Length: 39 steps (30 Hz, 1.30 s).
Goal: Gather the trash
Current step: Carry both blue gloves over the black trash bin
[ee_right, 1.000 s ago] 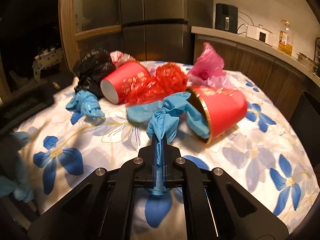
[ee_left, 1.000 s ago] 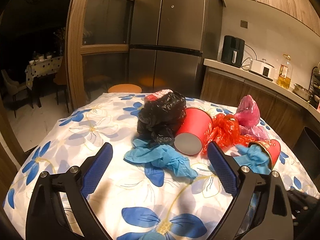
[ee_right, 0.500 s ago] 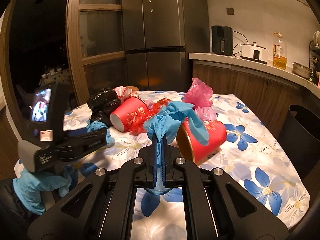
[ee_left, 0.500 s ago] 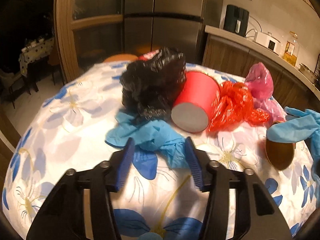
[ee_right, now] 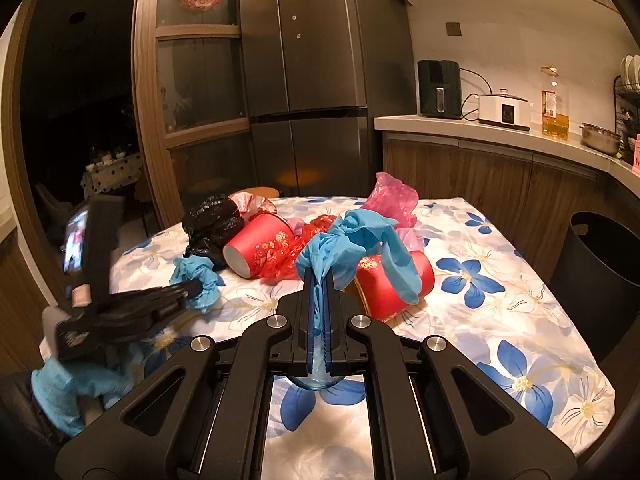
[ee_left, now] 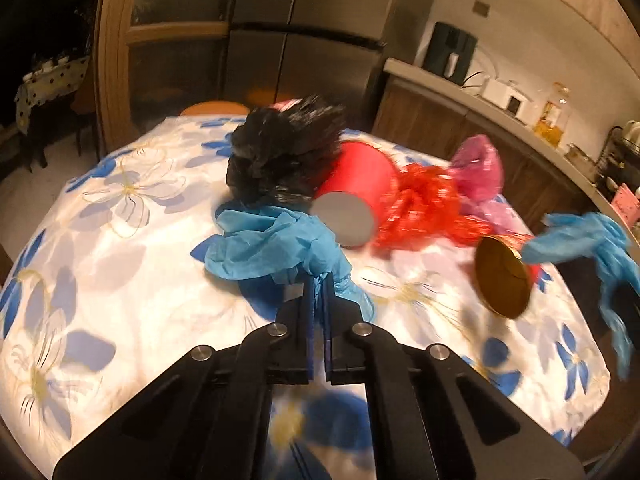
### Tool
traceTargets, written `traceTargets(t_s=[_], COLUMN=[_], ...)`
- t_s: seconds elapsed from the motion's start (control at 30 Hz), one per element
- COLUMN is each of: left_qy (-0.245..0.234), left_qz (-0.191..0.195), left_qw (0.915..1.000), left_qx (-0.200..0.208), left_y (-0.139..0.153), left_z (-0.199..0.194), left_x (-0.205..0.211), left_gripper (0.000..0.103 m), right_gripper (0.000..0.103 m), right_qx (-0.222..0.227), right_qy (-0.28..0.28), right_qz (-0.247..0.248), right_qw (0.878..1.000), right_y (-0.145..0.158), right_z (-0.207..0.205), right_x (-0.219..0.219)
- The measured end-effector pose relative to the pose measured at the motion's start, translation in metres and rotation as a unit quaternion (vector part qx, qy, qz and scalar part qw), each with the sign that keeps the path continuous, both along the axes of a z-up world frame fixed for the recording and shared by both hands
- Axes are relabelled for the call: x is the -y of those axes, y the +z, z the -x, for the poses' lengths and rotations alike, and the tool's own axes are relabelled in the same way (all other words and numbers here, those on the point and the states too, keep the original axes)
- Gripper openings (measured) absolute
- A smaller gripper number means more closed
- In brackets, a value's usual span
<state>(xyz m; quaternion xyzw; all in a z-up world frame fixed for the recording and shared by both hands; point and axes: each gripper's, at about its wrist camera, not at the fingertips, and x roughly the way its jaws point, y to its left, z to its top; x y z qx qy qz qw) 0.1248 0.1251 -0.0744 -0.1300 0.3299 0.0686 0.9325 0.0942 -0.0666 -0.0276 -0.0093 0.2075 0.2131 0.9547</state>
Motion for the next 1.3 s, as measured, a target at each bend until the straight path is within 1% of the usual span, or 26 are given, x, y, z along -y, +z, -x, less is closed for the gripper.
traceTargets(t_s=[0.13,0.2,0.47,0.7,0.93,1.07,1.17,1.3], left_qy=[-0.007,-0.011,-0.040,-0.088,-0.147,-0.180,-0.207,-0.244], left_qz=[0.008,0.001,-0.009,-0.012,-0.019,-0.015,-0.014,-0.012], left_qw=[0.9994,0.9985,0.9948,0.9890,0.9797,0.9739,0.9680,0.9575], left_qx=[0.032,0.053,0.094,0.118,0.135,0.137,0.142,0.154], left_y=[0.017,0.029,0.058,0.075,0.086,0.089,0.094,0.103], left_z=[0.026,0.034,0.036,0.025,0.006,-0.009,-0.019,-0.035], left_x=[0.010,0.016,0.044,0.081,0.136,0.165,0.189,0.224], left_gripper=[0.003,0.003,0.003,0.003,0.003,0.003,0.003,0.003], right_gripper=[0.004,0.004,0.004,0.004,0.004,0.004,0.004,0.004], right_qx=[0.004,0.004,0.013,0.028,0.037,0.043,0.051,0.067], right_qy=[0.001,0.001,-0.009,-0.037,-0.081,-0.107,-0.131,-0.169], right_qz=[-0.006,-0.009,-0.016,-0.021,-0.023,-0.023,-0.025,-0.023], right_qw=[1.000,1.000,1.000,0.999,0.996,0.993,0.990,0.983], right_y=[0.004,0.006,0.014,0.025,0.033,0.036,0.041,0.049], right_z=[0.003,0.003,0.008,0.010,0.007,0.003,-0.001,-0.007], right_x=[0.006,0.010,0.027,0.057,0.097,0.121,0.143,0.175])
